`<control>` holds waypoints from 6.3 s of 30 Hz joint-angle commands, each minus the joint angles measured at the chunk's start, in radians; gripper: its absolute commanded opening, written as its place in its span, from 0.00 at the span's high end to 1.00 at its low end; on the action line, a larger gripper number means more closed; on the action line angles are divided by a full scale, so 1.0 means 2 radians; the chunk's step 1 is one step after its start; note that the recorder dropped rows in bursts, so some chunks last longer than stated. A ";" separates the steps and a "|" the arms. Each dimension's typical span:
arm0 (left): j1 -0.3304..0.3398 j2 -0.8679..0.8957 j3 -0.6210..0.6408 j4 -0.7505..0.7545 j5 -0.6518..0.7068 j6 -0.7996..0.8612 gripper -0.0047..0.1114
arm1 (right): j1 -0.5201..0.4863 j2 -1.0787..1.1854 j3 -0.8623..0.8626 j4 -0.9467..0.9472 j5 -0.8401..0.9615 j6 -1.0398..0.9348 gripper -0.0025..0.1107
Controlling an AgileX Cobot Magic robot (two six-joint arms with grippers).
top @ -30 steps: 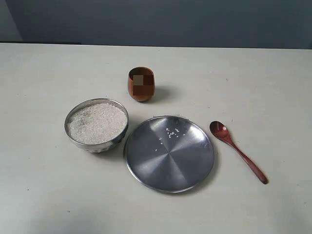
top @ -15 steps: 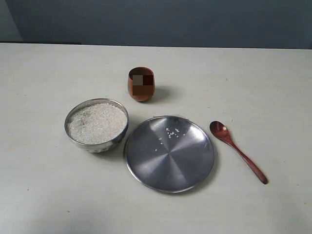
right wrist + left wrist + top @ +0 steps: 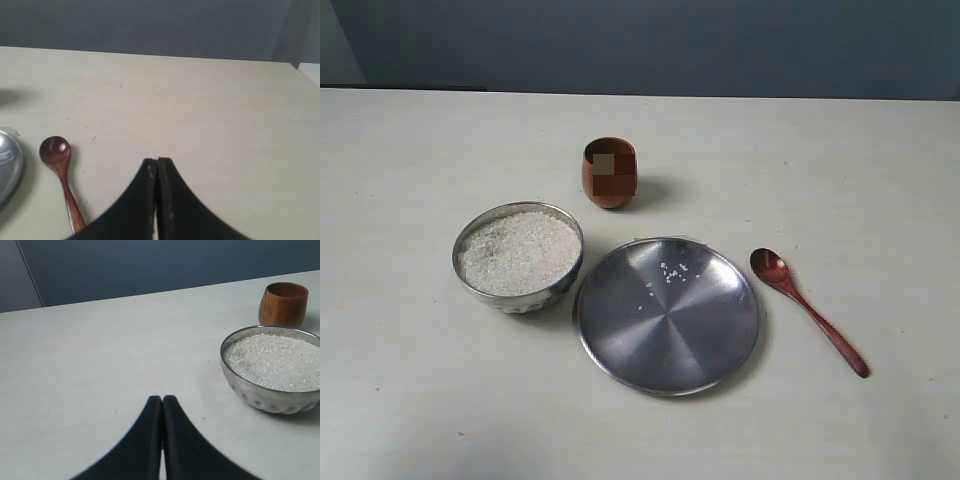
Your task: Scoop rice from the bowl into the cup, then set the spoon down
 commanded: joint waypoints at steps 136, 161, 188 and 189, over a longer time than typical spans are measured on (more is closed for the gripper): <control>0.001 0.317 -0.313 -0.113 0.259 -0.001 0.96 | 0.156 0.768 -0.293 0.001 0.052 -0.062 0.67; 0.001 0.317 -0.313 -0.113 0.259 -0.001 0.96 | 0.156 0.621 -0.115 0.030 -0.228 -0.057 0.67; 0.001 0.317 -0.313 -0.113 0.259 -0.001 0.96 | 0.156 0.774 -0.115 0.054 -0.326 -0.055 0.67; 0.001 0.317 -0.313 -0.113 0.259 -0.001 0.96 | 0.156 0.774 -0.115 0.054 -0.326 -0.056 0.67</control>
